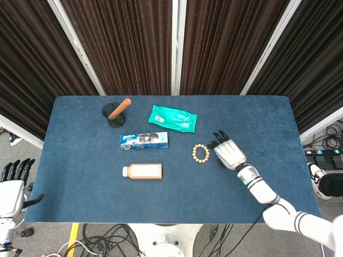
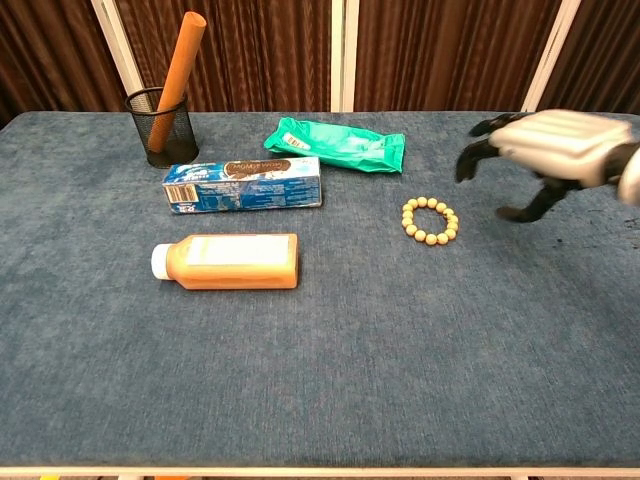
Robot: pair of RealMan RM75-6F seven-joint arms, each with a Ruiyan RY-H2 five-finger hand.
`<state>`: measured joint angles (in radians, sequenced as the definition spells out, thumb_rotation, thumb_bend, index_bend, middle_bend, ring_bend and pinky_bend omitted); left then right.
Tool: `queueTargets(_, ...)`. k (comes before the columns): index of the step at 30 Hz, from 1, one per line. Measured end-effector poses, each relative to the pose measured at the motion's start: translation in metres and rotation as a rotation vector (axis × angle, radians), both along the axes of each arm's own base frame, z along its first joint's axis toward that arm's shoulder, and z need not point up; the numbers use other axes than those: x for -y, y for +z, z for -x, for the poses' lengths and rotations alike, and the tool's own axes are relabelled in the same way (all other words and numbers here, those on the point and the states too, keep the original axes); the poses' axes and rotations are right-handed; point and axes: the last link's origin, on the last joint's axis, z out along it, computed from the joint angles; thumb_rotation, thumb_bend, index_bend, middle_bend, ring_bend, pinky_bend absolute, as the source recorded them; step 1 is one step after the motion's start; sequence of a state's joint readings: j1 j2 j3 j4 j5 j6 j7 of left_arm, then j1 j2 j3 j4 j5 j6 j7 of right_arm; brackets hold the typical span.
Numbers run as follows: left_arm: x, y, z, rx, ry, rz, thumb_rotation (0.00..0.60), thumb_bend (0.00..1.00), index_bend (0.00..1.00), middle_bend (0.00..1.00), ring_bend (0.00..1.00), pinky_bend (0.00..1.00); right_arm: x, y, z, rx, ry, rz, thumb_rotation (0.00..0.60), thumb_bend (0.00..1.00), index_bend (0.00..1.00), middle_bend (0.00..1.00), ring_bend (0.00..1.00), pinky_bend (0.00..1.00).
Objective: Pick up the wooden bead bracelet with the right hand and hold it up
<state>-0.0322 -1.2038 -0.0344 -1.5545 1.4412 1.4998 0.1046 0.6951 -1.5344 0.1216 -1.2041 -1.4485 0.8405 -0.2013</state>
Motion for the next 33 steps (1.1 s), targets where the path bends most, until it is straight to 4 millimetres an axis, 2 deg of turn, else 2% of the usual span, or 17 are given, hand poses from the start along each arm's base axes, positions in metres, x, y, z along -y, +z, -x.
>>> queueTargets(3,0.000,0.000,0.001,0.004,0.001,0.000,0.600,0.00,0.08,0.07,0.01,0.00,0.001,-0.018,-0.005,-0.014,0.035,-0.001,0.600,0.14,0.35,0.31,0.00,0.00)
queueTargets(6,0.001,0.000,0.001,0.009,0.002,-0.002,0.600,0.00,0.08,0.07,0.01,0.00,0.000,-0.029,-0.006,-0.026,0.078,0.011,0.600,0.13,0.37,0.31,0.00,0.00)
queueTargets(13,0.003,-0.001,0.005,0.017,0.008,-0.001,0.600,0.00,0.08,0.07,0.01,0.00,0.000,-0.048,-0.002,-0.047,0.137,0.035,0.600,0.27,0.42,0.31,0.02,0.00)
queueTargets(16,0.003,-0.001,0.005,0.021,0.009,-0.001,0.600,0.00,0.08,0.07,0.01,0.00,0.000,-0.055,-0.002,-0.049,0.155,0.038,0.600,0.29,0.44,0.31,0.03,0.00)
queueTargets(23,0.006,-0.001,0.008,0.029,0.018,0.000,0.600,0.00,0.08,0.07,0.01,0.00,-0.001,-0.065,0.004,-0.067,0.180,0.033,0.600,0.29,0.45,0.31,0.04,0.00)
queueTargets(30,0.005,-0.002,0.009,0.032,0.016,0.006,0.600,0.00,0.08,0.07,0.01,0.00,-0.002,-0.066,0.013,-0.066,0.175,0.045,0.600,0.29,0.46,0.32,0.04,0.00)
queueTargets(33,0.004,-0.002,0.009,0.034,0.015,0.006,0.600,0.00,0.08,0.07,0.01,0.00,-0.001,-0.067,0.015,-0.065,0.171,0.050,0.600,0.29,0.52,0.34,0.07,0.00)
